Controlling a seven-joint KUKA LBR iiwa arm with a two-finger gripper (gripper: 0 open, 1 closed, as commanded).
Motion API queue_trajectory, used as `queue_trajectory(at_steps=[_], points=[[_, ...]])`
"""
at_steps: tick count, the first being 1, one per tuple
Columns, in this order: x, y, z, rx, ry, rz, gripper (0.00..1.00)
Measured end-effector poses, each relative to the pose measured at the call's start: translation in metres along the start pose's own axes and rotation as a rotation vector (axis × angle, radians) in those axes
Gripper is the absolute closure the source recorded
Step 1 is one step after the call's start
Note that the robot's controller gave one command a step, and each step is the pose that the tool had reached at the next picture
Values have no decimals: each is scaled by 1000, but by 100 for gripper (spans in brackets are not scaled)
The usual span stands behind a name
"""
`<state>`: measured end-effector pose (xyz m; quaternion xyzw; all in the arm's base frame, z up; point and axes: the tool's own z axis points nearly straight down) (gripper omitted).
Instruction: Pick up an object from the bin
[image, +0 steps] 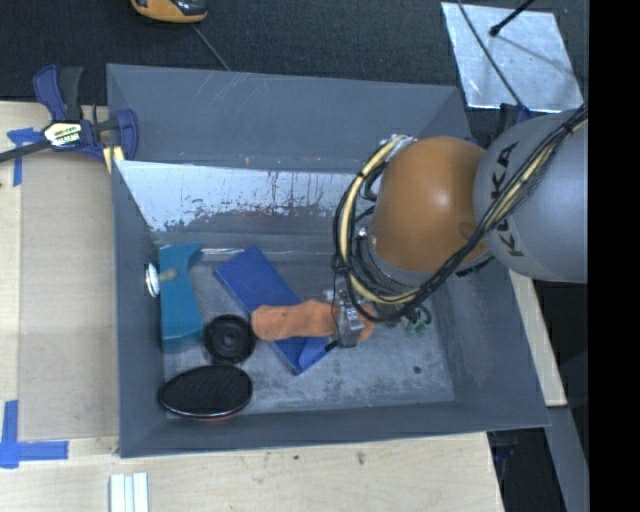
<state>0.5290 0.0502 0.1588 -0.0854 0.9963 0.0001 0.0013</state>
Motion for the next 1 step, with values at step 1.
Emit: queue_trajectory(at_steps=[1], points=[[-46, -35, -136, 1, 0, -16, 100]])
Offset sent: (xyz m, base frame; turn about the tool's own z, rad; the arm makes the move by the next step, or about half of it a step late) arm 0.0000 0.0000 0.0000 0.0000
